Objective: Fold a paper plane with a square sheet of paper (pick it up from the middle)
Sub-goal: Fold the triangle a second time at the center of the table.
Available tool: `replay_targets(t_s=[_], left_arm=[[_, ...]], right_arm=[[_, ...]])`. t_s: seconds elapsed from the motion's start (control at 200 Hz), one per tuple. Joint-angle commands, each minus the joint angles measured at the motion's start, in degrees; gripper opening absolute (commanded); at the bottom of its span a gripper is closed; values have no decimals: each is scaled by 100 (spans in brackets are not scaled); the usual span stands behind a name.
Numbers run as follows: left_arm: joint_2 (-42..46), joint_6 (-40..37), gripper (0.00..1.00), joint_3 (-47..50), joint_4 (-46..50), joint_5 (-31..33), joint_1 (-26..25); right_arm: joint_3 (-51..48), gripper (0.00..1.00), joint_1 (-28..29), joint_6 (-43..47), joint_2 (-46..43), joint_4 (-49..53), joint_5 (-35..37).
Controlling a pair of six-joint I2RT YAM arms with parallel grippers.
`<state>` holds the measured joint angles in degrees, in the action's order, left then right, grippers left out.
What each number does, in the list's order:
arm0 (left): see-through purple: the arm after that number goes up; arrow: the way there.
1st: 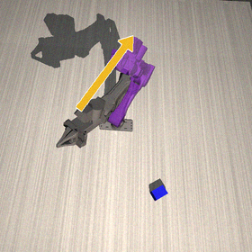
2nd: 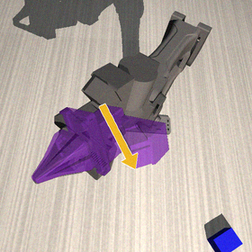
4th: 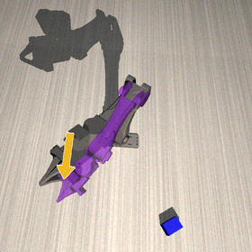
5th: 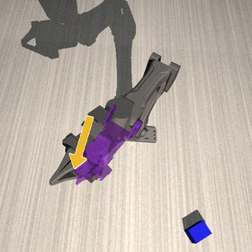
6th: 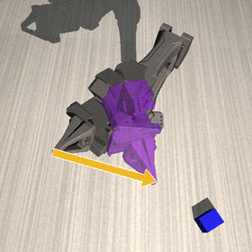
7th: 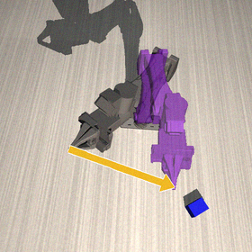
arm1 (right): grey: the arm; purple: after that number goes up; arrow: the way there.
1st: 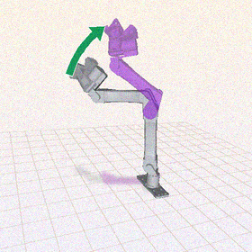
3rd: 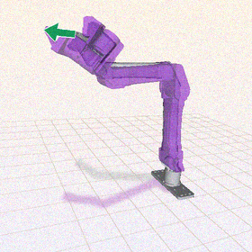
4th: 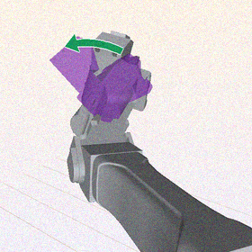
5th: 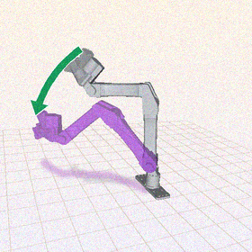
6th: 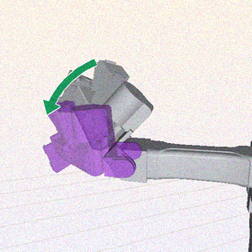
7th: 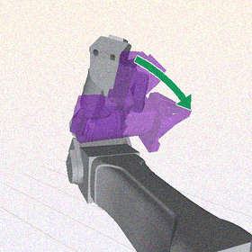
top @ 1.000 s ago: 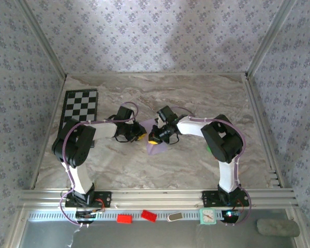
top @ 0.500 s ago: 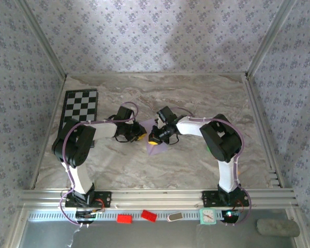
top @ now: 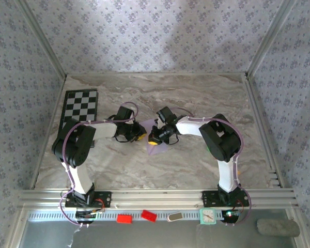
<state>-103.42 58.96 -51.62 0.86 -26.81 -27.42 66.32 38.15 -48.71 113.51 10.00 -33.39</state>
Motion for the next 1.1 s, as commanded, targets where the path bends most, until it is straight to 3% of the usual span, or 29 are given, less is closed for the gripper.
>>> replay_targets(t_s=[0.0,0.675,1.094], left_arm=[[-161,-105,19,39,300,66,0],[-100,-104,19,-1,327,70,2],[265,-447,20,-450,910,328,211]], right_arm=[[121,0,29,-53,118,40,95],[133,0,27,-121,242,115,95],[148,24,10,-56,226,299,150]])
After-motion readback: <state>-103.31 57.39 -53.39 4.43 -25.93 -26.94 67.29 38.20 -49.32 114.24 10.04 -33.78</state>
